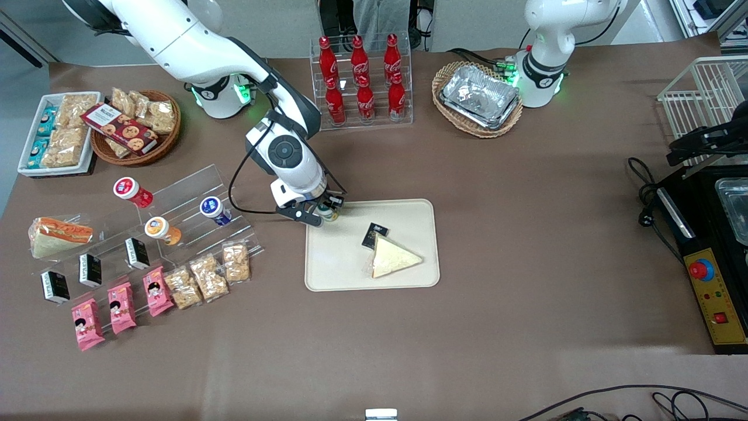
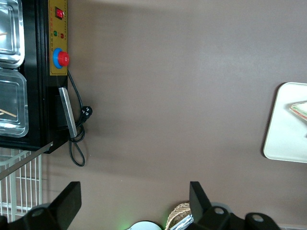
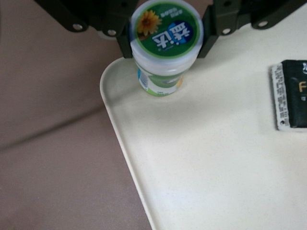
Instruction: Place green gum on tray
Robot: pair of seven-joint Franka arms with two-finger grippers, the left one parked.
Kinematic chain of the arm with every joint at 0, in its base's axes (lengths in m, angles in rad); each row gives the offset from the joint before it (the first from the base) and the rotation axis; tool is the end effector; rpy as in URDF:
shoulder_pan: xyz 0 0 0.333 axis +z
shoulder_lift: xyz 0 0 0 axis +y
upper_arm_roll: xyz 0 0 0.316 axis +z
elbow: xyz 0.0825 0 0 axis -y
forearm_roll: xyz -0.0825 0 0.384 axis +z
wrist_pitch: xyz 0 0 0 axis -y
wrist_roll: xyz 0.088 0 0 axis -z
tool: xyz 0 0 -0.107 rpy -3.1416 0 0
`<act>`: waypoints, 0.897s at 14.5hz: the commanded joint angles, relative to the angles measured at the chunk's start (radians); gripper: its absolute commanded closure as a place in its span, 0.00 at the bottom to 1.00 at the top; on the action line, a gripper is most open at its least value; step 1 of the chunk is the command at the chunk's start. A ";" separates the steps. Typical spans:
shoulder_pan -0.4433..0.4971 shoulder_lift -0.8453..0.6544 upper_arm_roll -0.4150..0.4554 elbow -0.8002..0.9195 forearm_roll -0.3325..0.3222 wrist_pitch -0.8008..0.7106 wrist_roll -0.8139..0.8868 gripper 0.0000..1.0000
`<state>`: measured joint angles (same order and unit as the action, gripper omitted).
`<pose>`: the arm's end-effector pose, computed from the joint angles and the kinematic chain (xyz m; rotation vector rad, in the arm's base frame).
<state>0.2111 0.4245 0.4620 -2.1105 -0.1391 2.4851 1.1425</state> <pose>0.4539 0.3601 0.2322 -3.0164 0.6025 0.1193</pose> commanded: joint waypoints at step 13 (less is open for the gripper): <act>-0.127 -0.228 -0.016 0.119 -0.007 -0.331 -0.234 0.01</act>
<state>0.1310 0.3267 0.4382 -2.0374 -0.1468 2.3398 1.0157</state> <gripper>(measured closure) 0.009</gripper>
